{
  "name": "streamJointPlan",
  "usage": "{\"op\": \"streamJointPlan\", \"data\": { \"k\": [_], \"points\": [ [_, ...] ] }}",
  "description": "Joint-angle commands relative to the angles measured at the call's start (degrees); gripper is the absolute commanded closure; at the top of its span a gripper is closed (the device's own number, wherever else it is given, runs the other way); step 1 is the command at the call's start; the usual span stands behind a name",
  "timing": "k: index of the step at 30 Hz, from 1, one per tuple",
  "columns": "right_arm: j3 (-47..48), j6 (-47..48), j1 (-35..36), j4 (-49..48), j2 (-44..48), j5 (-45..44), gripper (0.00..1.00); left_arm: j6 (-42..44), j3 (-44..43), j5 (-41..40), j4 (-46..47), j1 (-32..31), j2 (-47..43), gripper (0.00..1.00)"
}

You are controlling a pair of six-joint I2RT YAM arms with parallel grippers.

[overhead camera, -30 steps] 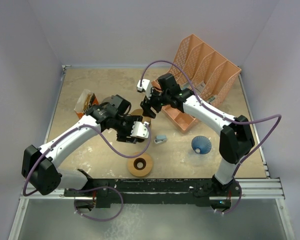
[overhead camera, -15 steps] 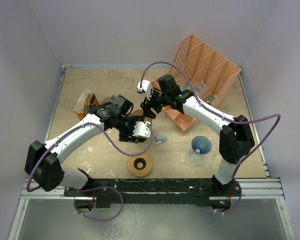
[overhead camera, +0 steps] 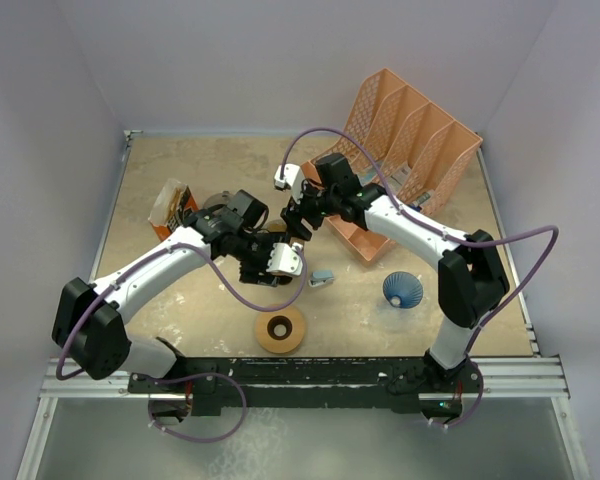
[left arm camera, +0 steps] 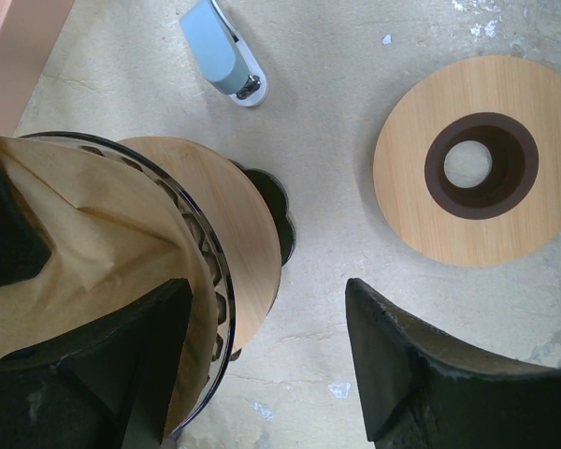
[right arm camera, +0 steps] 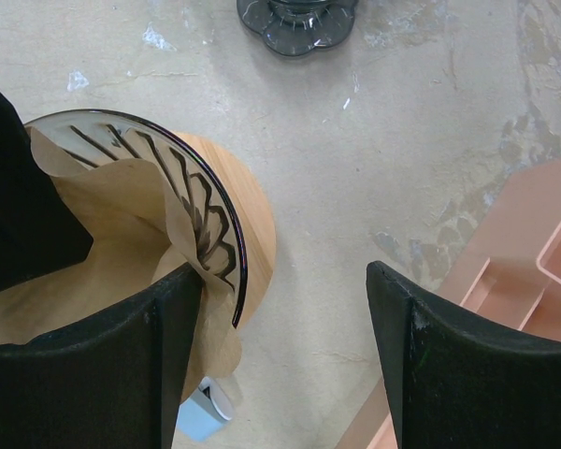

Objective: Place the coffee filter in the dripper
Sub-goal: Place the coffee filter in the coffee dripper.

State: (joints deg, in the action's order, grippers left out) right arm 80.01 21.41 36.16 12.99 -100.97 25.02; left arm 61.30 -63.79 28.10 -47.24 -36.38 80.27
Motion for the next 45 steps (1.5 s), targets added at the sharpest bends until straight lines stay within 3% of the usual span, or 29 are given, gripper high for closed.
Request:
{"op": "streamJointPlan", "data": {
  "k": [1, 18, 31, 45],
  "points": [
    [-0.3, 1.4, -0.1, -0.2, 1.6, -0.2, 0.26, 0.9, -0.2, 1.2, -1.2, 0.4, -0.1, 0.33],
    [4.3, 2.5, -0.1, 3.4, 4.2, 6.7, 0.15, 0.7, -5.4, 1.2, -4.5, 0.4, -3.4, 0.31],
    [5.3, 2.3, -0.3, 3.7, 5.3, 6.5, 0.14, -3.9, -6.6, 1.4, -1.8, 0.5, -5.7, 0.28],
    [4.0, 2.3, -2.9, 2.5, 12.7, 9.3, 0.14, -11.0, -8.6, 5.1, 0.4, 4.5, -11.3, 0.26]
  ]
}}
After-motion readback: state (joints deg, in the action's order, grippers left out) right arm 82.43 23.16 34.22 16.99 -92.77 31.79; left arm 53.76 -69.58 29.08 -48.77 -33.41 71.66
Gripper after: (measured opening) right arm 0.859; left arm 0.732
